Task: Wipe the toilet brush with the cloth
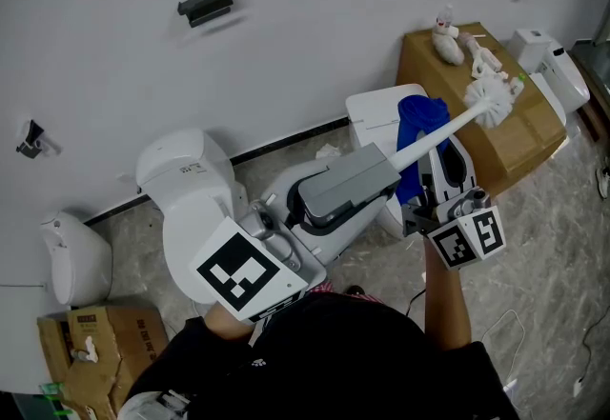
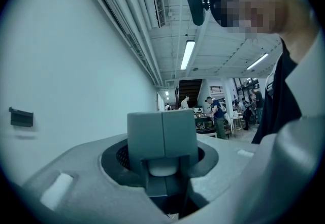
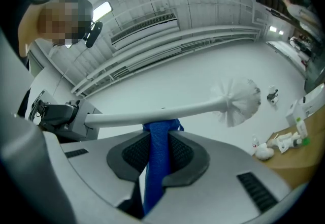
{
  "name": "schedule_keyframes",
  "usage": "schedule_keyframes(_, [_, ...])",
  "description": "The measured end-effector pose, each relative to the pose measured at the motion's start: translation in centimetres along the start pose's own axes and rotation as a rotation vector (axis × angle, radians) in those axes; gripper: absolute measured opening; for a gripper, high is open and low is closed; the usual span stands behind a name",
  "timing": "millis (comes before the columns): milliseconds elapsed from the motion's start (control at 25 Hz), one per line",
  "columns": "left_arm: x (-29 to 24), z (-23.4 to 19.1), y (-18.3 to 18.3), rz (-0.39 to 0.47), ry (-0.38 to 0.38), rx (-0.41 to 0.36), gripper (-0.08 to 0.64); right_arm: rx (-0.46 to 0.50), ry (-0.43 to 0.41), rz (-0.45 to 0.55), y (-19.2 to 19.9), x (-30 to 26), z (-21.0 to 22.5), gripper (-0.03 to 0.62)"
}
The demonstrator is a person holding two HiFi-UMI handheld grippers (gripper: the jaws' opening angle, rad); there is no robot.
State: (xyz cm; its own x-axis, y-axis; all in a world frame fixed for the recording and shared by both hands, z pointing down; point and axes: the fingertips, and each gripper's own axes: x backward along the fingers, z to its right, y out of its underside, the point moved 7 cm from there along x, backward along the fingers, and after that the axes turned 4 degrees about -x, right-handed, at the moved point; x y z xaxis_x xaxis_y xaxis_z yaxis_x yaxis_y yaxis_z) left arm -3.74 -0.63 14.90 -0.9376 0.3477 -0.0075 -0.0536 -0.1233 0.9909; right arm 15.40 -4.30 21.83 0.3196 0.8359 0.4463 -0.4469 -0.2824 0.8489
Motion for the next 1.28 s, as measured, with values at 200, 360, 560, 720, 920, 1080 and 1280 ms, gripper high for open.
schedule_keyframes(200, [0.0, -0.4, -0.1, 0.004, 0.007, -0.004, 0.169, 0.001, 0.031, 0.009, -0.3, -0.1, 1.1, 0.066])
schedule_keyframes(360, [-0.1, -0.6, -0.1, 0.005, 0.008, -0.006, 0.169, 0.001, 0.048, 0.01, -0.5, -0.3, 2.1, 0.066])
schedule_keyframes(560, [-0.1, -0.7, -0.1, 0.006, 0.009, 0.004, 0.169, -0.011, 0.061, 0.019, -0.9, -0.2, 2.6, 0.066])
schedule_keyframes(720, [-0.1, -0.6, -0.2, 0.005, 0.008, 0.007, 0.169, -0.017, 0.072, 0.027, -1.2, -0.1, 3.2, 0.066])
schedule_keyframes(920, [-0.1, -0.7, 0.0, 0.011, 0.007, 0.0, 0.169, -0.029, 0.093, 0.038, -1.3, 0.0, 3.9, 0.066])
schedule_keyframes(1080, [-0.1, -0.7, 0.2, 0.005, 0.006, 0.0, 0.169, -0.038, 0.106, 0.045, -1.2, 0.3, 4.5, 0.066])
schedule_keyframes(1280, [0.0, -0.5, 0.1, 0.007, 0.009, 0.0, 0.169, -0.042, 0.12, 0.048, -1.4, 0.6, 4.8, 0.065])
